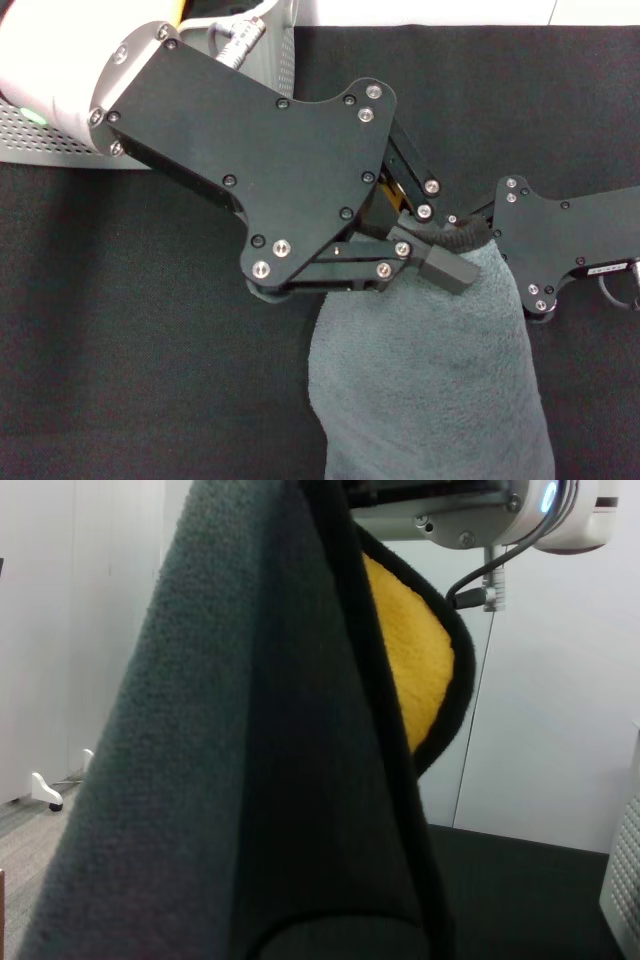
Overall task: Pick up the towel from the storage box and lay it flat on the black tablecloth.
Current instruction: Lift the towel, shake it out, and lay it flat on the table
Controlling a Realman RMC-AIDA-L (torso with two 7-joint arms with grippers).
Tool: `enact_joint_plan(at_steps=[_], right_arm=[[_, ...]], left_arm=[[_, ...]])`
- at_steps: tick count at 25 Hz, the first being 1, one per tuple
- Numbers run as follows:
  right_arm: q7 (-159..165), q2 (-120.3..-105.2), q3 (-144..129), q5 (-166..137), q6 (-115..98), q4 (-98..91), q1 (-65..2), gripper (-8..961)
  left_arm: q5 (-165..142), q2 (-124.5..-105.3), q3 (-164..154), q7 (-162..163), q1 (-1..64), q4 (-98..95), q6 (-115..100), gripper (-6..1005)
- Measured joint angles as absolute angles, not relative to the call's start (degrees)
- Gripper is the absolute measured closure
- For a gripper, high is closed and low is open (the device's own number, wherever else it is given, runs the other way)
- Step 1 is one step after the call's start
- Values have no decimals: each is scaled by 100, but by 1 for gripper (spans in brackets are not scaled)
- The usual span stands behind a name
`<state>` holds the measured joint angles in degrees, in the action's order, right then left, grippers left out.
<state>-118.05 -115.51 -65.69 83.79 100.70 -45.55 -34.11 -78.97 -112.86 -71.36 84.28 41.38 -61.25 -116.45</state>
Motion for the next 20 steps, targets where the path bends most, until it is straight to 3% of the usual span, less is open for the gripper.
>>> enact_joint_plan(at_steps=[20], right_arm=[[-11884, -11566, -6618, 8392, 10151, -4526, -3388, 787]], left_arm=[[-7905, -11323, -7121, 8426, 4143, -6047, -11645, 997]])
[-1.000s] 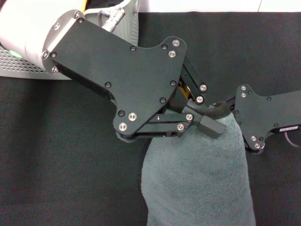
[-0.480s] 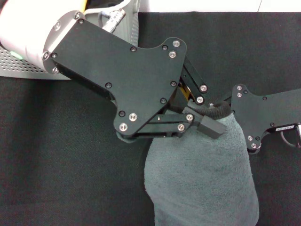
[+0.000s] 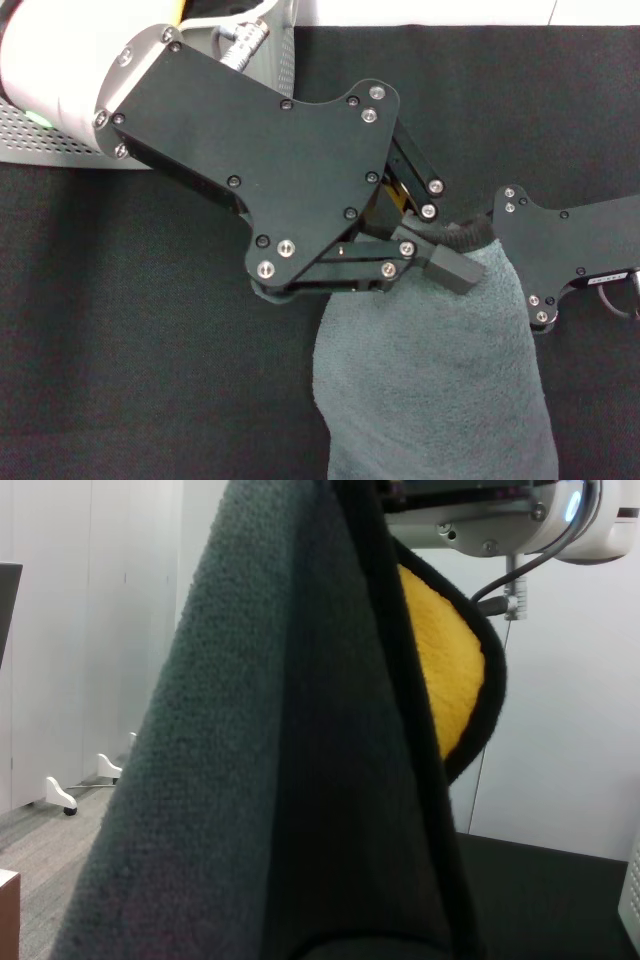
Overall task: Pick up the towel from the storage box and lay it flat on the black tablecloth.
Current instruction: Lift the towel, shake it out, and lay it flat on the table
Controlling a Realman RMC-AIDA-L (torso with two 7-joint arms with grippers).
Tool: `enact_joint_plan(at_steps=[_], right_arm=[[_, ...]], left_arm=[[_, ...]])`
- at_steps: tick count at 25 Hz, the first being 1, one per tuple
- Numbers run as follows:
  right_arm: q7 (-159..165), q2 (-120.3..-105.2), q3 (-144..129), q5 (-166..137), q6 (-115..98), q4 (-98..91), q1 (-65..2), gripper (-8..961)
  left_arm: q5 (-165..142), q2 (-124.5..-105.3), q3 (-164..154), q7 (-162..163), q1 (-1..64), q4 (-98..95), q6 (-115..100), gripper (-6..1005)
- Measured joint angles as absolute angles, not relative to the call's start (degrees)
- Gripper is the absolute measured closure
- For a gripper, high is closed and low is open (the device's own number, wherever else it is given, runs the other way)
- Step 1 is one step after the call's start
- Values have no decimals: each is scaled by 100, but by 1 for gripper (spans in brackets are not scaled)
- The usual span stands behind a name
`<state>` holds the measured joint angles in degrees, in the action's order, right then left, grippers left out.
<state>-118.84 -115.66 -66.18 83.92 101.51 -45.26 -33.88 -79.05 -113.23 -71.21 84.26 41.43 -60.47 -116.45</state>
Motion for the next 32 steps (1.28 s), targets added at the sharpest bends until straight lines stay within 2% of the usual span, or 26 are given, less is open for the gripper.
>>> enact_joint_plan(at_steps=[23, 32], right_arm=[[-12592, -11565, -6610, 8977, 10077, -4280, -3225, 931], [-12184, -11548, -5946, 9326, 10064, -4384, -3174, 931]], left_arm=[[-7911, -11387, -7092, 8200, 4111, -5568, -11643, 997], [-8526, -11566, -6636, 7350, 3936, -4396, -11495, 997]])
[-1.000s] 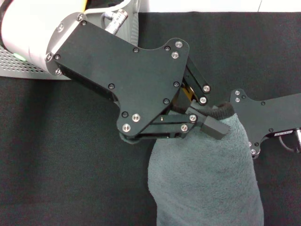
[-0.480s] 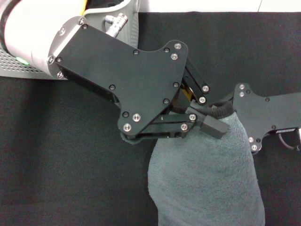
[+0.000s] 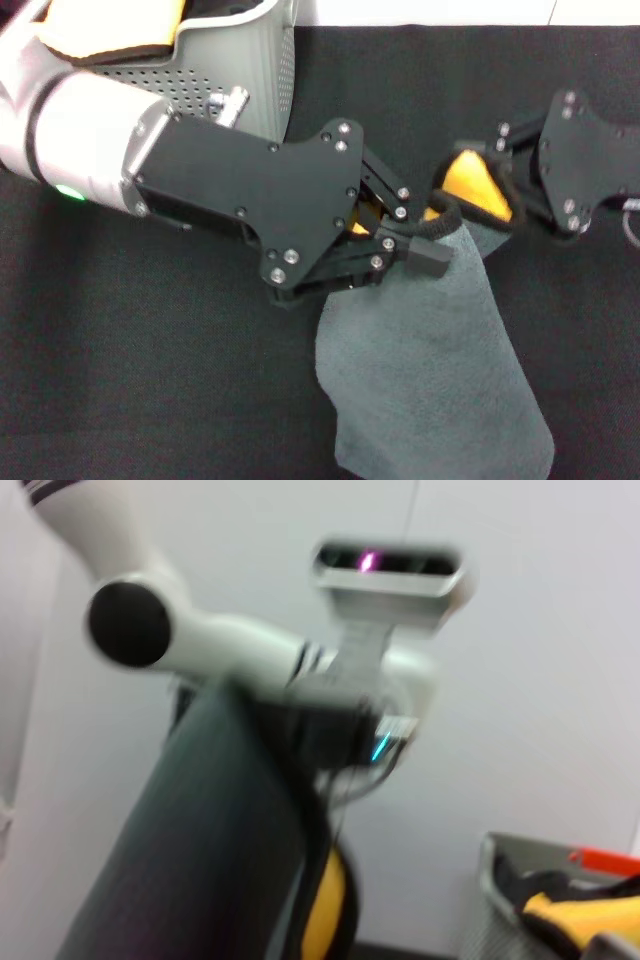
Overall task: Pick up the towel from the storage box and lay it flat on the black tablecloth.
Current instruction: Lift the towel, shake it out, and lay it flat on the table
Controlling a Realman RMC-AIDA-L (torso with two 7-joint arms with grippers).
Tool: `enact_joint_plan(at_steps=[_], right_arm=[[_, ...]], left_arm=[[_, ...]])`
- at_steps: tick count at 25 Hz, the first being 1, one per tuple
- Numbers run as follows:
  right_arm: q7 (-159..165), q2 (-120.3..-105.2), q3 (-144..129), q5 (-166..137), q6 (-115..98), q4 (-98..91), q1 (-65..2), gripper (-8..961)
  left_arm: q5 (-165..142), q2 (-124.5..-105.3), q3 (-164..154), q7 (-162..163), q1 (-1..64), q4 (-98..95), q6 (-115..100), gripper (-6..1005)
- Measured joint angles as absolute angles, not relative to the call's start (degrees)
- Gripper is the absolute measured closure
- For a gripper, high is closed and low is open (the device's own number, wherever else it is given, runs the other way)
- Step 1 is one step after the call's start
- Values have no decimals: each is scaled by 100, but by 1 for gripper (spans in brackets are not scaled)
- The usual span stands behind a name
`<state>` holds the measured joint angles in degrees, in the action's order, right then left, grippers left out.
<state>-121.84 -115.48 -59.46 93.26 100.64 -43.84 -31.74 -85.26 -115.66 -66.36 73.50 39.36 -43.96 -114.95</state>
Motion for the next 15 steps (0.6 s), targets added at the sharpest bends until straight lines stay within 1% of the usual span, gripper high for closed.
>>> enact_joint_plan(at_steps=[10, 15], right_arm=[[-11308, -11568, -5724, 10024, 9655, -5500, -3231, 931], [-10865, -11573, -5719, 10069, 9468, -5976, -3380, 931]], left_arm=[[-8941, -11891, -6596, 6594, 3359, -3948, -10345, 997], [-8842, -11995, -6441, 6330, 3115, -3871, -9946, 997]])
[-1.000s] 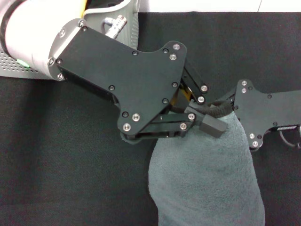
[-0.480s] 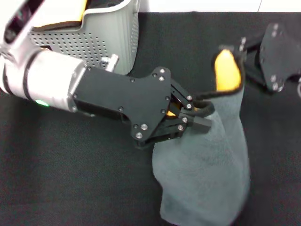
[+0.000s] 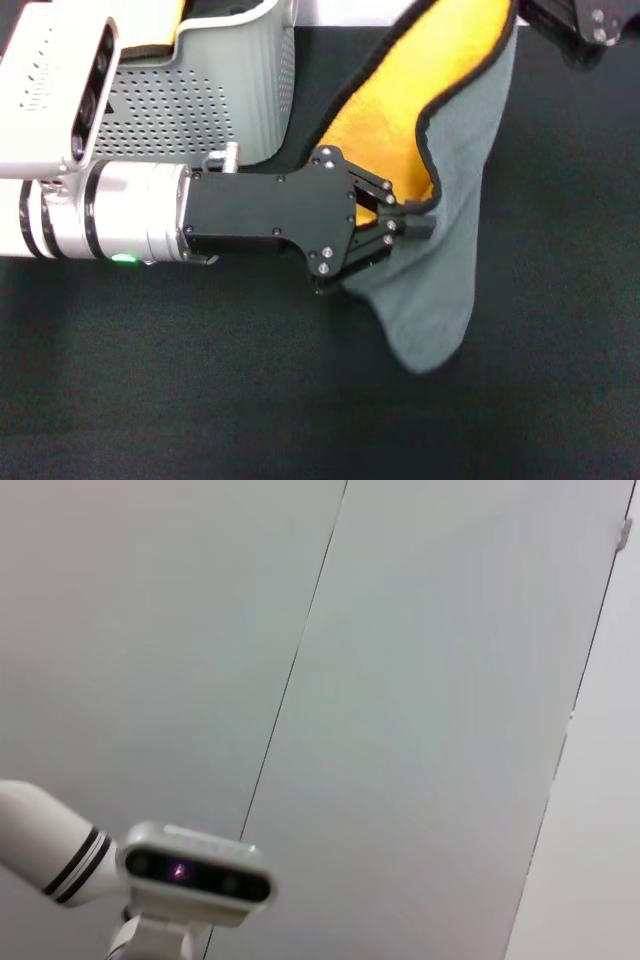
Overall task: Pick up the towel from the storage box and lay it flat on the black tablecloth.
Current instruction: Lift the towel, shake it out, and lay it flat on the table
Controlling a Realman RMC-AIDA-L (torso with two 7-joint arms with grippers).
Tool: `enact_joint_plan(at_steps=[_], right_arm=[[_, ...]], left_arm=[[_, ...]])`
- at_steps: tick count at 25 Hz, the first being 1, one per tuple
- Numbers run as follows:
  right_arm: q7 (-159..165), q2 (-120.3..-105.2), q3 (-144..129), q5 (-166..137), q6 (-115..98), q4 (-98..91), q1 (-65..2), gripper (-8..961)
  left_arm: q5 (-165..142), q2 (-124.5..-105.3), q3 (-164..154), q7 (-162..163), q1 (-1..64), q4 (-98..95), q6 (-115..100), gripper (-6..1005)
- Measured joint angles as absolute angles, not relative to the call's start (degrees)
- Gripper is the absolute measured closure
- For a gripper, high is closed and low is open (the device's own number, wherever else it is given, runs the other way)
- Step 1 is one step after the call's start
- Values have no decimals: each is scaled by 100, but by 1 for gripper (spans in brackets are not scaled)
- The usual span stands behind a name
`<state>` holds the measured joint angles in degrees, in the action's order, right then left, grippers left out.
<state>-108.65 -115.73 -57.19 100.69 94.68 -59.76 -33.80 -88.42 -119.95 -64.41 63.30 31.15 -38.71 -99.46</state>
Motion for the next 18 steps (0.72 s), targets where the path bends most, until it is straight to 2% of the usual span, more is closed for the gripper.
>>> enact_joint_plan(at_steps=[18], right_arm=[[-10446, -11556, -5731, 10373, 8895, -6423, -3477, 932]], left_arm=[[-8359, -11987, -6046, 5814, 2971, -3224, -9390, 976]])
